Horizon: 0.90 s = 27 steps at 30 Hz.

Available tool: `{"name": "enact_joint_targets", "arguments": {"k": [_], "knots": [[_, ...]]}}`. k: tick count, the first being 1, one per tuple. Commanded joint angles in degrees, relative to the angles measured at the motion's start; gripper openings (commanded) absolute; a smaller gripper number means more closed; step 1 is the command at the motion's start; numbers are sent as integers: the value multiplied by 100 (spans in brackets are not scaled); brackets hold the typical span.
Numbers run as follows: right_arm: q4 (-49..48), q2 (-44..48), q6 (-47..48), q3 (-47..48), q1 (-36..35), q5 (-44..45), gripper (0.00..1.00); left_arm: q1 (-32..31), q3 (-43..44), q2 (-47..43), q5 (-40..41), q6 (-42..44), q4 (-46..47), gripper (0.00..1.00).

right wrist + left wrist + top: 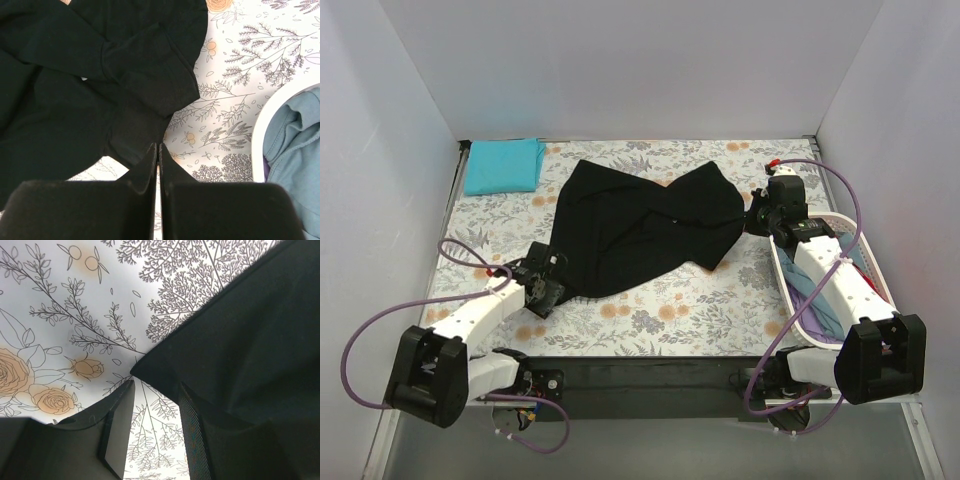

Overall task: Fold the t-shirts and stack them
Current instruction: Flatten the tshirt out

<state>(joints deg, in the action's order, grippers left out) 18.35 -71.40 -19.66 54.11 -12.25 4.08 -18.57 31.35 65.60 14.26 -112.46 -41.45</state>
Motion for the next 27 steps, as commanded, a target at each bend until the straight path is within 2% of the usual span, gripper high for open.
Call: {"name": "enact_joint_targets", "arguments": {"k": [1, 13, 14, 15, 17, 19, 24, 27], "knots": [[-306, 108, -12, -32, 47, -196, 1, -33, 125, 381, 524, -214, -328, 39], [-358, 99, -38, -67, 65, -364, 1, -33, 336, 1525, 912, -145, 67, 34], [-358, 108, -38, -67, 65, -364, 1, -33, 345, 1586, 929, -135, 84, 32], [-358, 108, -38, -67, 74, -364, 1, -33, 354, 1709, 912, -109, 189, 26], [-367, 126, -47, -58, 65, -364, 1, -33, 354, 1806, 868, 84, 347, 19], [-358, 152, -47, -58, 65, -531, 1, -33, 380, 1947, 841, 146, 471, 0], [-289, 196, -64, 38, 74, -601, 1, 90, 713, 1825, 797, 541, 594, 0], [-122, 231, -64, 257, 74, -636, 1, 362, 1099, 1220, 692, 1048, 620, 0]]}}
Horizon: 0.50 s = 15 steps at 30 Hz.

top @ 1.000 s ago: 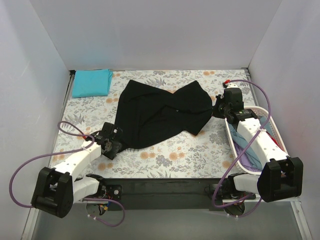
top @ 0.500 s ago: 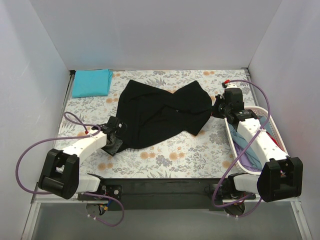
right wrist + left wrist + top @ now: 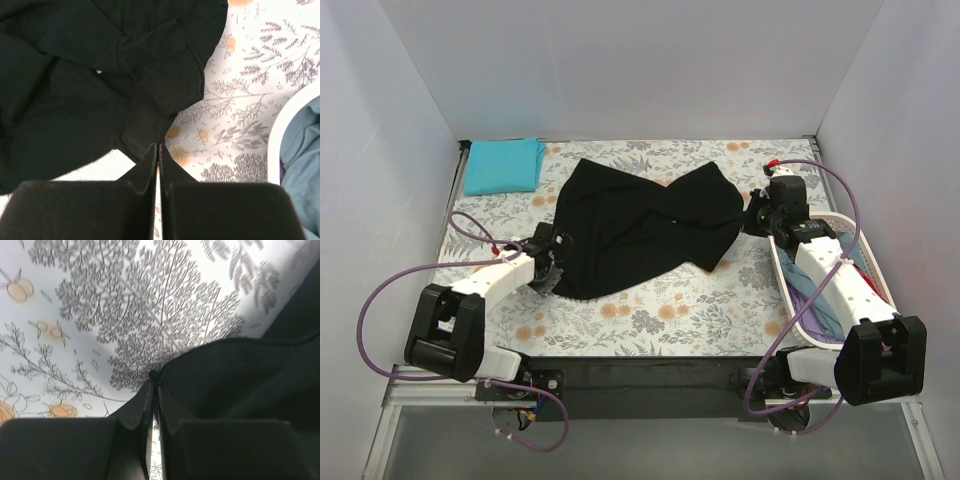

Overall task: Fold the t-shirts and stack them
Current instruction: Flatten the tshirt out

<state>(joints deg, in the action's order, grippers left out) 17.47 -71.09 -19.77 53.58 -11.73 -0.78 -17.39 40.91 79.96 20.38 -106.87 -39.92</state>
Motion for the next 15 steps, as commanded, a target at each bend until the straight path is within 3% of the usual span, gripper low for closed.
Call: {"name": "enact_joint_targets", "arguments": {"k": [1, 5, 12, 15], "knots": [[36, 209, -53, 546, 30, -151, 1, 340, 268, -401, 28, 622, 459, 0], [511, 254, -115, 1302, 74, -247, 1, 701, 1093, -1437, -43, 1202, 249, 0], [1581, 183, -238, 3680, 337, -327, 1, 860, 3165, -2090, 150, 1652, -112, 0], [1768, 288, -247, 4360, 373, -274, 1, 860, 3677, -2291, 203, 1661, -156, 0]]}}
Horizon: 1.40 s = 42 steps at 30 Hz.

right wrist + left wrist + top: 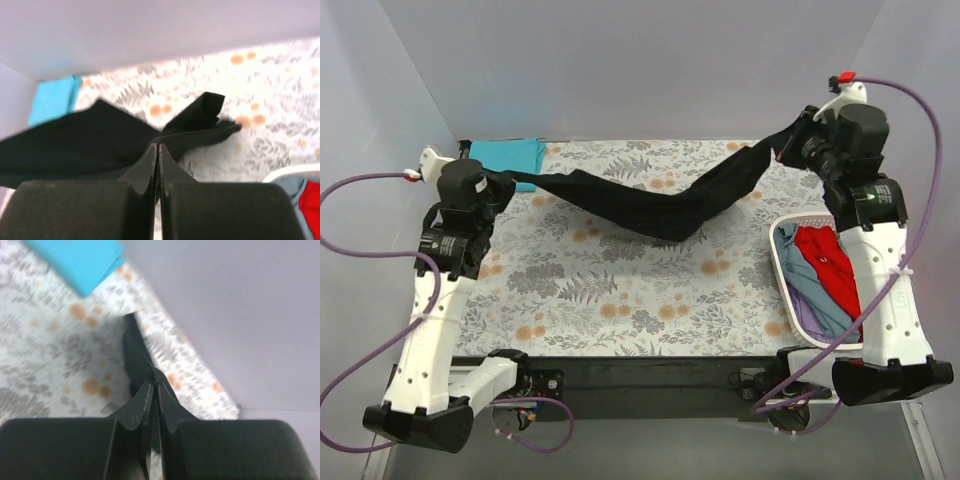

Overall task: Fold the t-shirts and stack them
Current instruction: Flatten the tshirt out

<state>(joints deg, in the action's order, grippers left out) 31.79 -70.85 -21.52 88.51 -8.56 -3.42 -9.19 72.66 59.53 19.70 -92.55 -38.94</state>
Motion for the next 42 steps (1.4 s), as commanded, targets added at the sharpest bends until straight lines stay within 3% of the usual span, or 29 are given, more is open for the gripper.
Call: {"name": "enact_joint_targets", "arguments": {"k": [1, 4, 5, 8, 14, 19, 23, 26, 28, 29, 30, 31, 35, 36, 38, 40, 42], "knots": [[371, 317, -72, 1035, 65, 8, 1, 40, 799, -301, 288, 229, -263, 0], [451, 527, -2, 1677, 65, 61, 1, 40, 1275, -363, 376, 316, -264, 0], [503, 694, 77, 2139, 56, 209, 1, 40, 1894, -276, 411, 395, -255, 0], [477, 800, 147, 2372, 65, 254, 1, 40, 2295, -196, 341, 440, -150, 0], [250, 713, 262, 2610, 65, 316, 1, 40, 2446, 163, 315, 563, 342, 0], [-348, 125, 236, 2172, 65, 140, 1, 58, 2095, 840, 87, 668, 975, 0], [-1165, -595, 192, 1601, 65, -298, 1, 286, 1953, 1815, -650, 598, 1765, 0], [-1482, -1499, 87, 2018, 65, -519, 1, 576, 2172, 2799, -1467, 449, 2354, 0], [-1605, -2282, 43, 2484, 65, -650, 1, 708, 2592, 3692, -1961, 440, 2566, 0], [-1588, -2563, 42, 2783, 65, -773, 1, 743, 3195, 4046, -2310, 353, 2558, 0], [-1580, -3044, 51, 3464, 65, -818, 1, 856, 3593, 4336, -2548, 265, 2575, 0], [-1571, -3275, 51, 3828, 65, -853, 1, 910, 3936, 4583, -3012, 160, 2602, 0], [-1737, -3875, 235, 5333, 65, -793, 1, 1261, 5614, 5585, -3613, -192, 2979, 0], [-1947, -3675, 271, 5326, 65, -731, 1, 1384, 6271, 5700, -3701, -263, 3049, 0], [-2876, -3253, 324, 4635, 73, -573, 1, 1525, 6707, 5772, -3859, -386, 3513, 0], [-3580, -2515, 376, 3697, 82, -467, 1, 1806, 6507, 5571, -3965, -745, 4189, 0], [-3996, -2224, 464, 3577, 82, -274, 1, 2077, 6427, 5456, -4009, -904, 4816, 0]]}}
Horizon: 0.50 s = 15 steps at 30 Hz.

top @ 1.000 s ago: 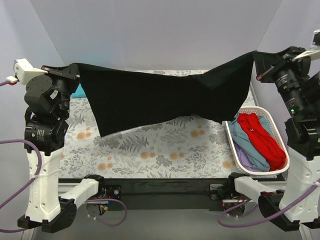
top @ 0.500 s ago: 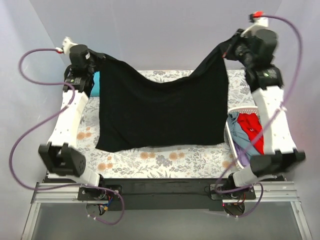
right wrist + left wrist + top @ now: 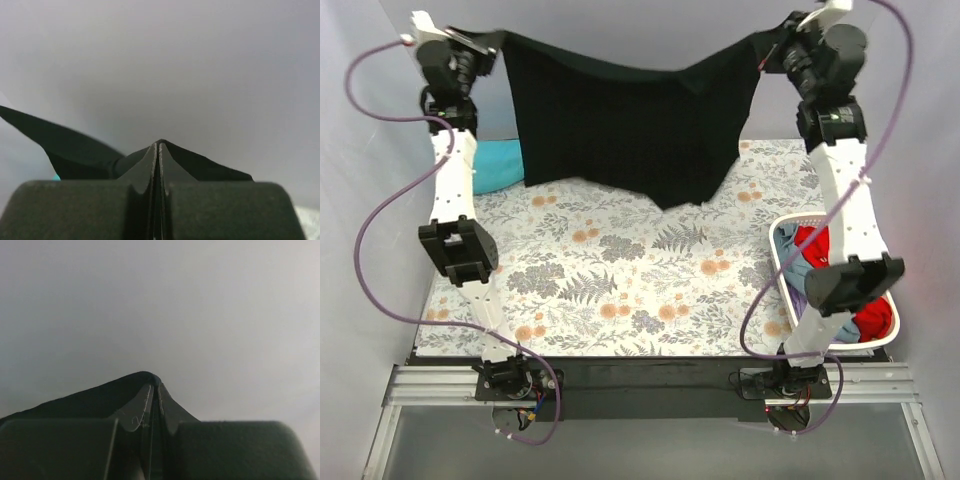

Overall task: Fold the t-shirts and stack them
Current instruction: Flatten the tshirt out

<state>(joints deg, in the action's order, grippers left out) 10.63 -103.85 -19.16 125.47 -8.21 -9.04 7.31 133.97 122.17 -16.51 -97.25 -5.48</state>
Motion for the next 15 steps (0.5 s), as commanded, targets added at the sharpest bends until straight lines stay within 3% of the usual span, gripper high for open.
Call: {"name": "enact_joint_targets", "arguments": {"k": [1, 4, 6, 11, 12, 15], "knots": [[-1837, 1086, 263, 11, 47, 289, 1, 490, 401, -791, -405, -496, 1514, 0], [-1731, 1227, 360, -197, 47, 288, 1, 675, 280, -826, -633, -558, 1549, 0], [-1740, 1472, 343, -873, 47, 315, 1, 693, -483, -984, -826, -593, 1716, 0], [-1775, 2184, 45, -2875, 47, 184, 1, 693, -3360, -1897, -1047, -602, 2419, 0], [-1784, 2455, -17, -3679, 47, 148, 1, 693, -3717, -2012, -1047, -576, 2480, 0], [-1837, 2982, -272, -4862, 39, 69, 1, 693, -5068, -2425, -1108, -540, 2578, 0]]}}
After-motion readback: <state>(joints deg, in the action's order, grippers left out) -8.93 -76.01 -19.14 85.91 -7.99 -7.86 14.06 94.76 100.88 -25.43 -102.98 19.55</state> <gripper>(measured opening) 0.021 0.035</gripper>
